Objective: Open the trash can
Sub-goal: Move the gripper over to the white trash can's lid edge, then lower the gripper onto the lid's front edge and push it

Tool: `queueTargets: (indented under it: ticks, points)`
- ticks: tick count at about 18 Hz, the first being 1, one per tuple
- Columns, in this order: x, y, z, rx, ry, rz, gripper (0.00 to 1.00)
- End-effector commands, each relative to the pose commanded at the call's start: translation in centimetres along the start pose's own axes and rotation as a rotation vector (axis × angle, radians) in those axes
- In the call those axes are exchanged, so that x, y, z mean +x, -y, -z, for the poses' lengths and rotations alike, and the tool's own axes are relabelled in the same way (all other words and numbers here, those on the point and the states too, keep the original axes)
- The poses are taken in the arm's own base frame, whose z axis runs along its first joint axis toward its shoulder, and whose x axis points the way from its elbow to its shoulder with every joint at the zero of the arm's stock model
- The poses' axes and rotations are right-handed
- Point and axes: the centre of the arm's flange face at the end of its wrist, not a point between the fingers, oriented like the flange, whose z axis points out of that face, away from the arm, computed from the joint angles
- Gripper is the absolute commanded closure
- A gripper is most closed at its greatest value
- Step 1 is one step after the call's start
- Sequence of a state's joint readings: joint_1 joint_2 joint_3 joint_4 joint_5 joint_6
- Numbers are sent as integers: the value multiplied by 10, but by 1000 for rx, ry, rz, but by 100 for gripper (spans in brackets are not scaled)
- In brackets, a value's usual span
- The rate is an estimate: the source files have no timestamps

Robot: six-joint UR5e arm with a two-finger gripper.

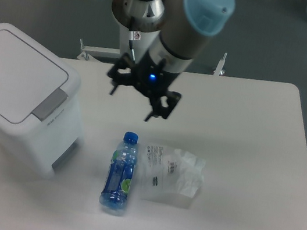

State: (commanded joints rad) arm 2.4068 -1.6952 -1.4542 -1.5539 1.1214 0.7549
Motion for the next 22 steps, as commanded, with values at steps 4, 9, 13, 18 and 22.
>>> queueTargets:
  ticks: [4,9,13,18,22]
  points:
    - [11,6,0,28,-25,56,0]
    - [20,38,-1,134,-94,101,0]
    - [18,67,-21,179,-102,155,0]
    - [15,69,-32,187,-99,158,0]
    - [17,65,-32,183,-93,157,0]
